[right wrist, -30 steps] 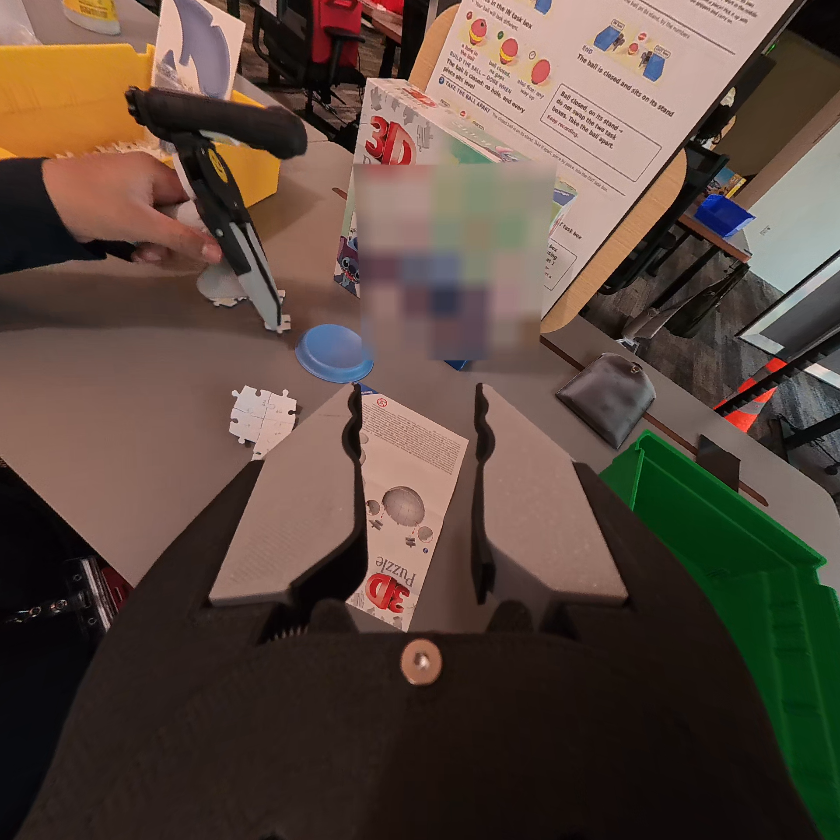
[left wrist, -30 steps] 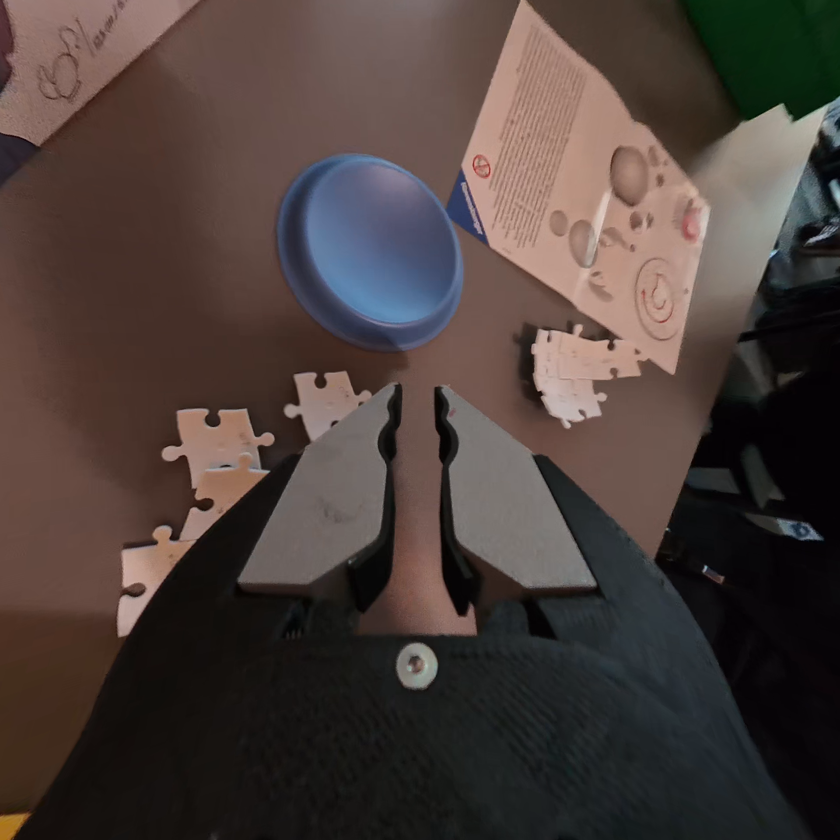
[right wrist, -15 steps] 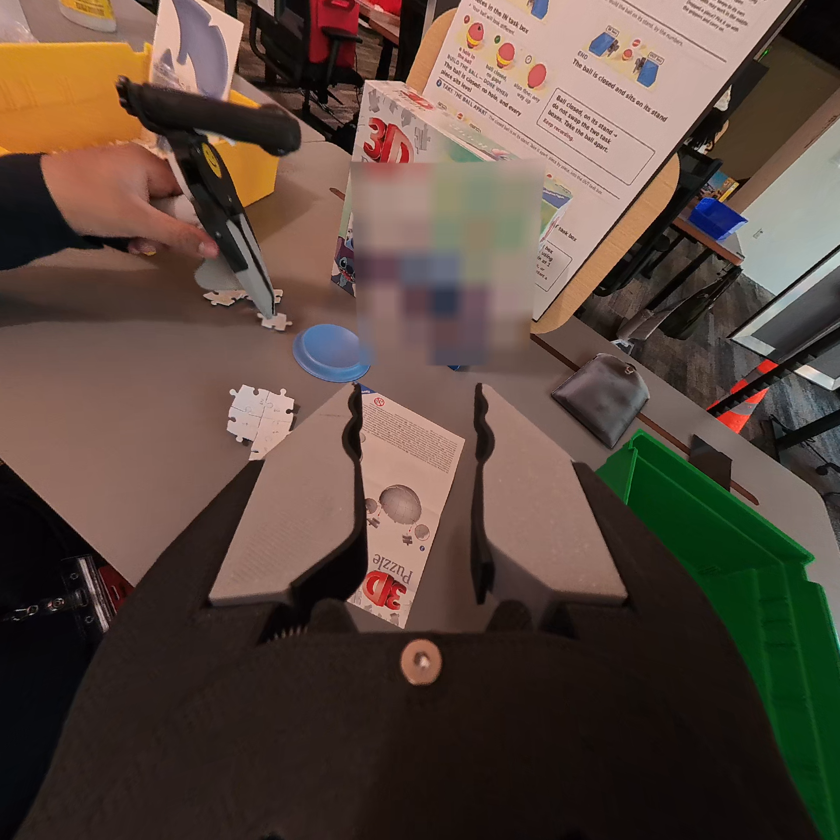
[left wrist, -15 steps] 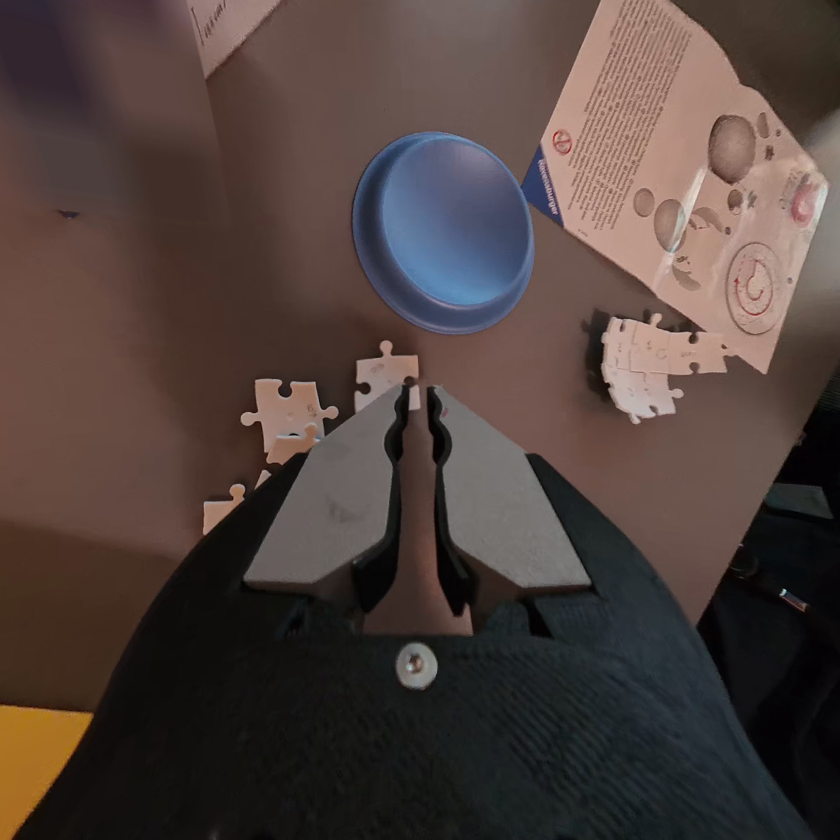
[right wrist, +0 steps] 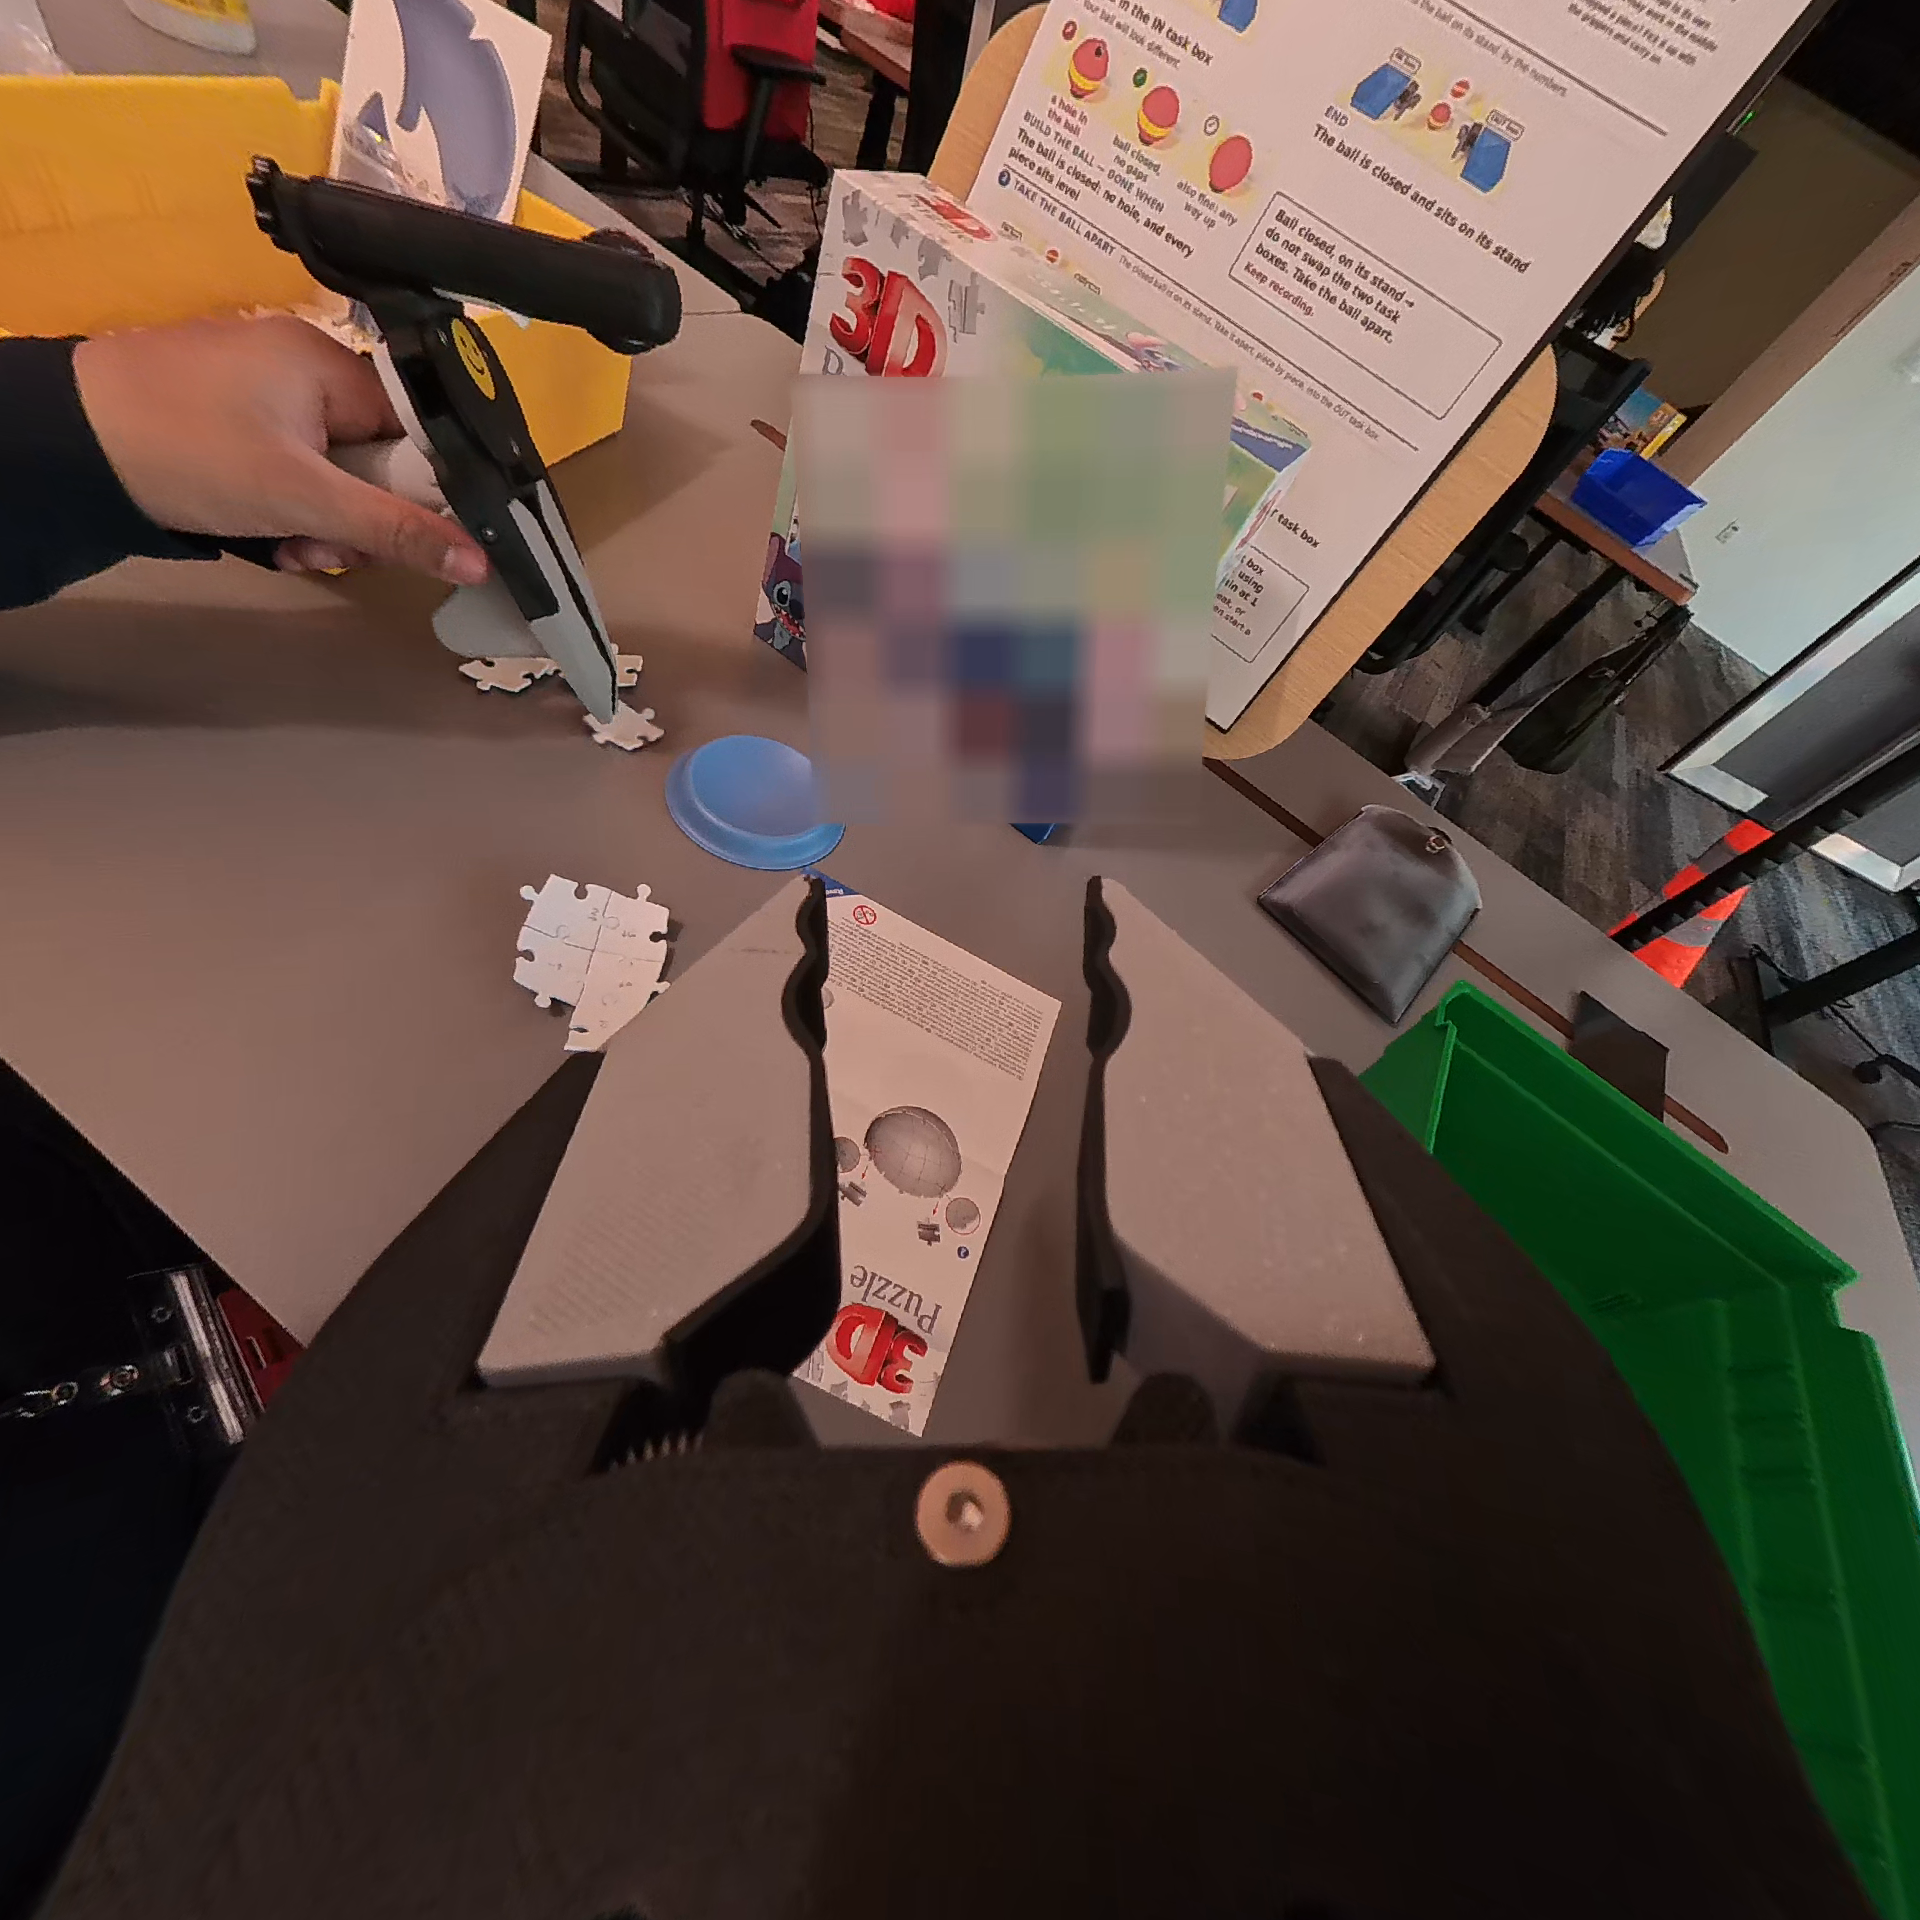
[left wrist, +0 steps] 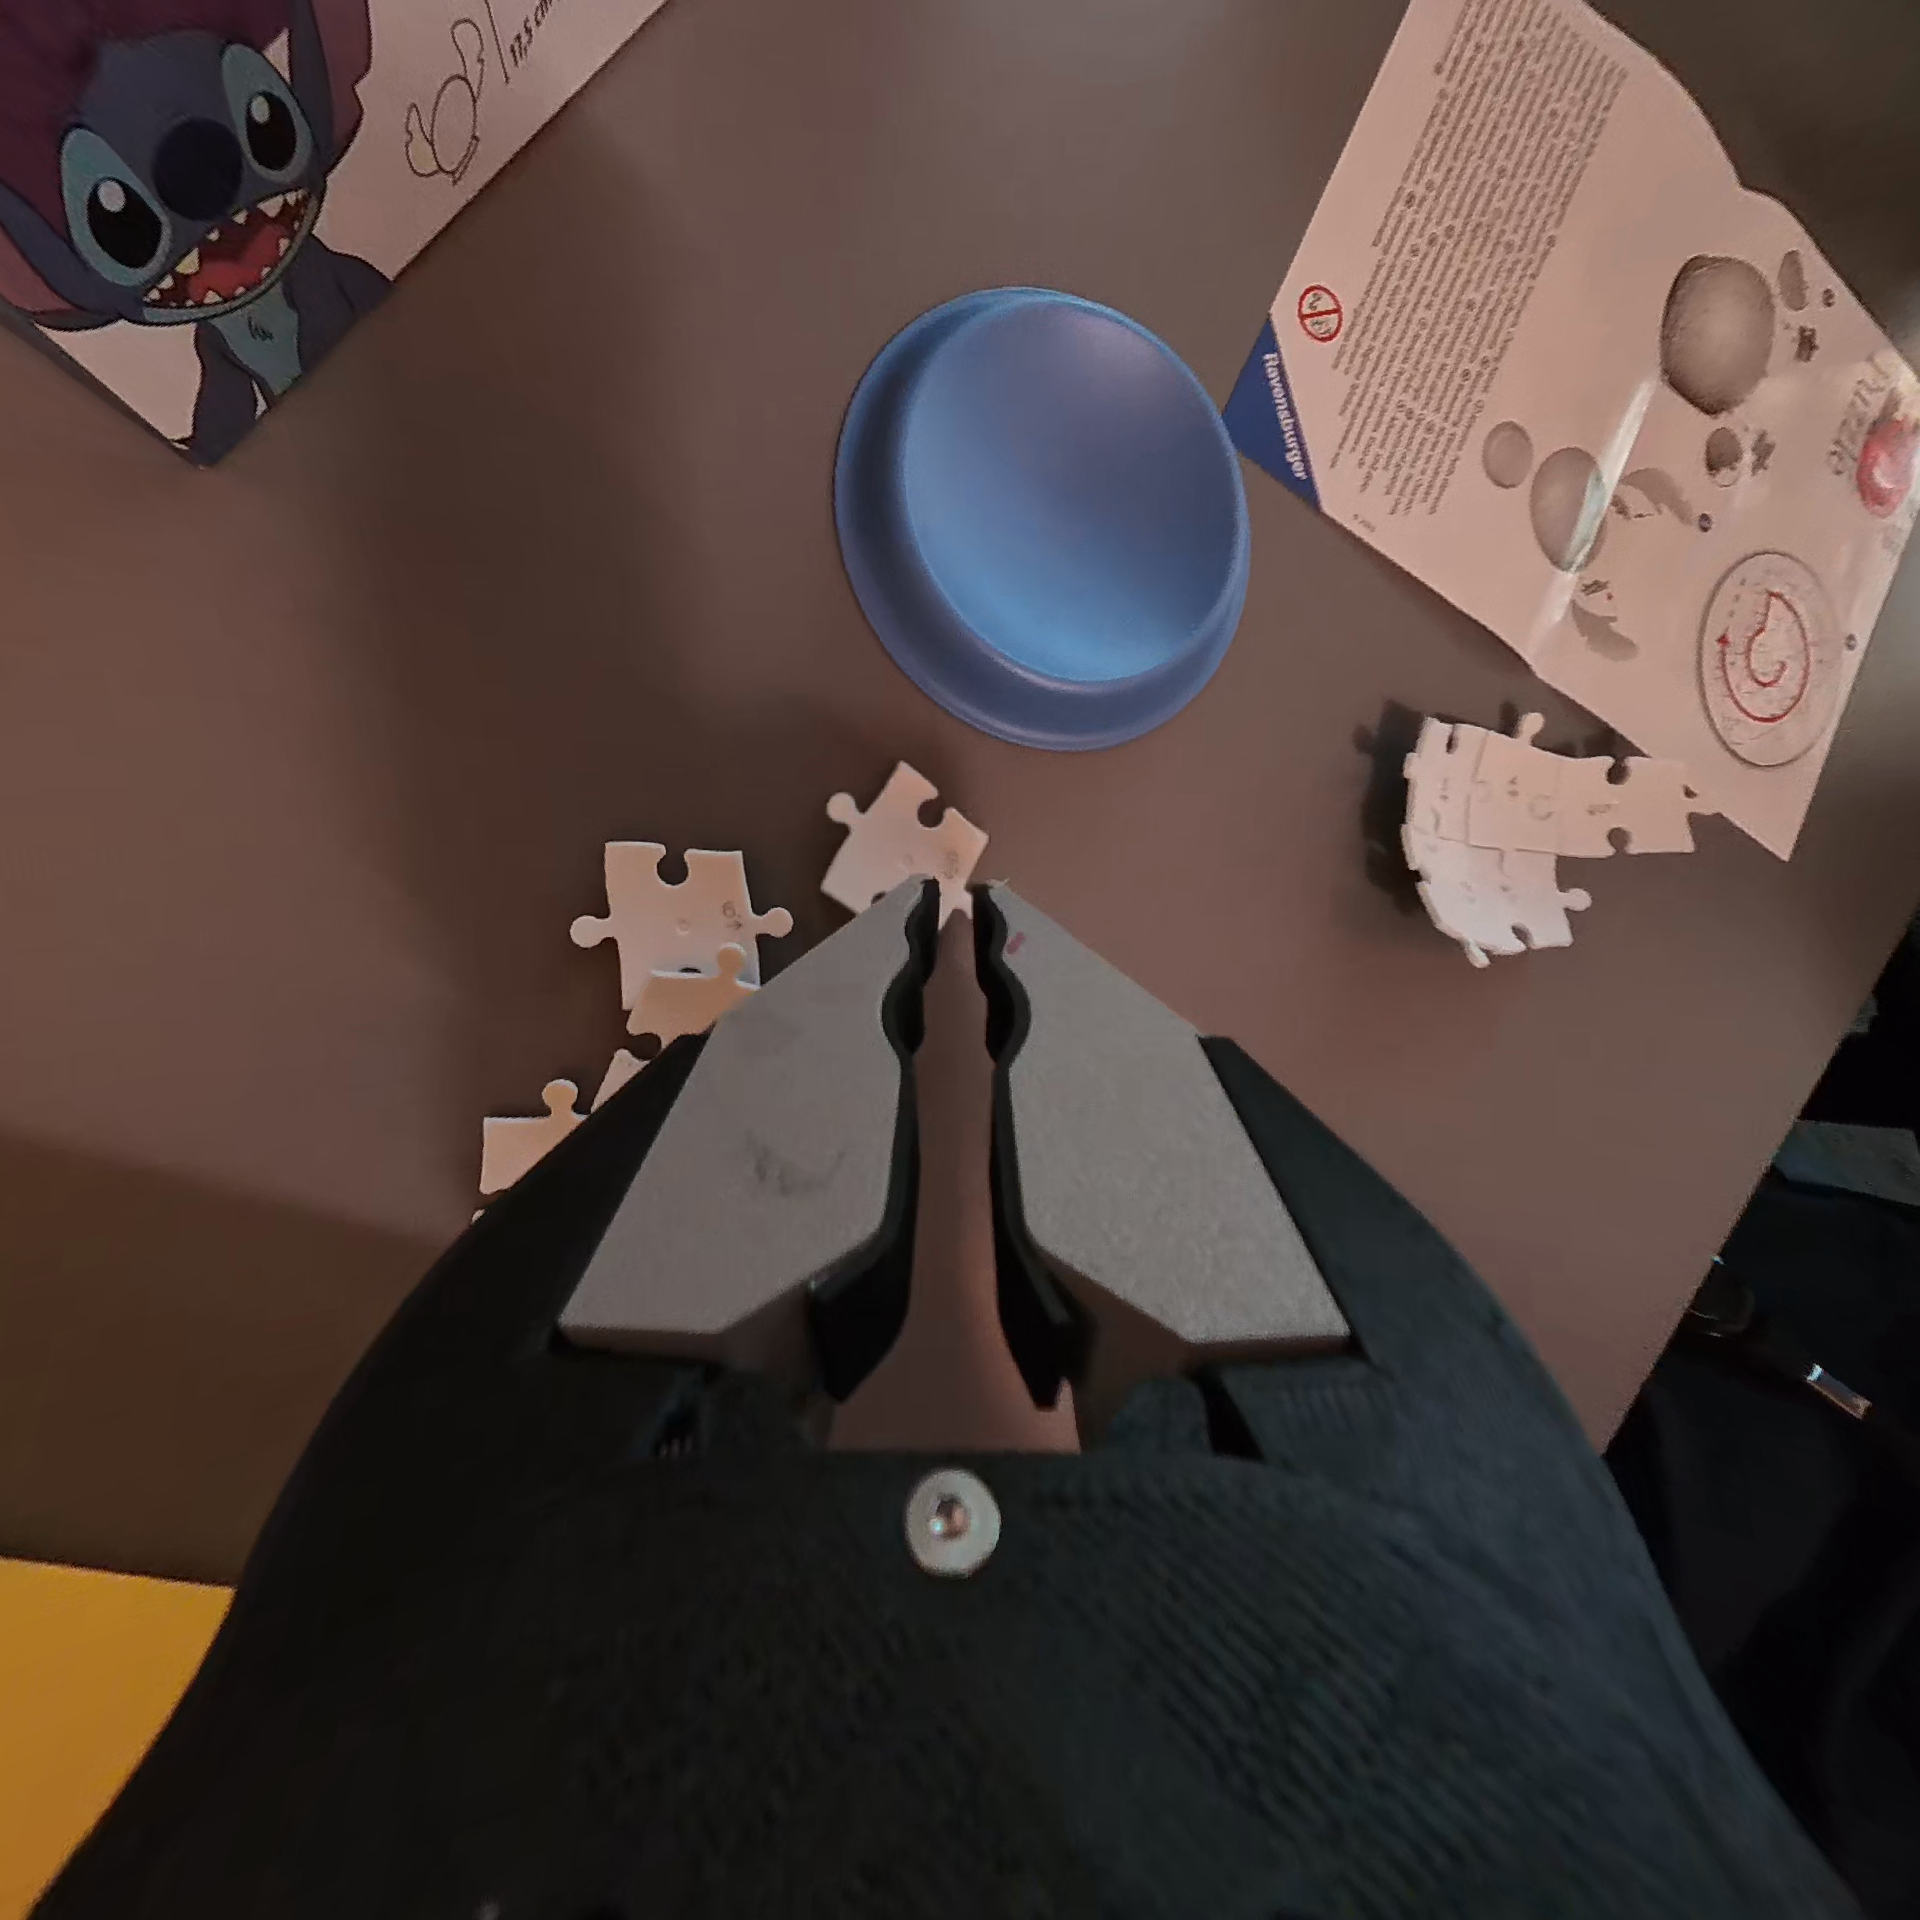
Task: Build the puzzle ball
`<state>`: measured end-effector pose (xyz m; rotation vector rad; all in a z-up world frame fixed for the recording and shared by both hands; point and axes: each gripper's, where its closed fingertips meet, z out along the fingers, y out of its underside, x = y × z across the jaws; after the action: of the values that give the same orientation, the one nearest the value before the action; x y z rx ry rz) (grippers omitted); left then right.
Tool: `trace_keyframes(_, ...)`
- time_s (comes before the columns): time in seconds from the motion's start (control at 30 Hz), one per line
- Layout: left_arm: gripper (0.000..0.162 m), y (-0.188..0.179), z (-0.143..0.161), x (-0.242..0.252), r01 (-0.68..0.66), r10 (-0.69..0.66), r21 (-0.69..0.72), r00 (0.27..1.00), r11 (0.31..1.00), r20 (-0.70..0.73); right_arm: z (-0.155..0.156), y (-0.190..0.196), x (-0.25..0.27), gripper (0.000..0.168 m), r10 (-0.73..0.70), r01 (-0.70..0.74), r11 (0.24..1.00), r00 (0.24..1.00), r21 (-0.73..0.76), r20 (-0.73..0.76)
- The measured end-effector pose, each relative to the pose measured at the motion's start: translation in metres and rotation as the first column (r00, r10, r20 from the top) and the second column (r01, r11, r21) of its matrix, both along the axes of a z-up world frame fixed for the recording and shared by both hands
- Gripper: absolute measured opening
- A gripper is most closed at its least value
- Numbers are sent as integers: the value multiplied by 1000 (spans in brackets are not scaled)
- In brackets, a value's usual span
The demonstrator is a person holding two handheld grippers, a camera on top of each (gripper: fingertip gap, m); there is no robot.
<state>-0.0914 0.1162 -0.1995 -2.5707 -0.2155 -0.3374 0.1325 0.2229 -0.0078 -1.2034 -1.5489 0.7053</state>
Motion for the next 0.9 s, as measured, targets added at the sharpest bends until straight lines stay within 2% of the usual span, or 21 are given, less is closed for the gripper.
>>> trace_keyframes(0.37, 0, -1, -7, 1, 2, -2, -28, 1000, 1000, 5, 1, 0, 1, 47, 0, 0, 1000, 1000, 0, -4)
trace_keyframes(0.57, 0, 1, 4, -1, -7, 7, 17, 1000, 1000, -2, 1, 0, 1, 47, 0, 0, 1000, 1000, 1, -1)
trace_keyframes(0.9, 9, 3, -1, 1, -4, 4, 3, 1000, 1000, -20, 0, 0, 1, 47, -1, 1, 1000, 1000, 7, 4)
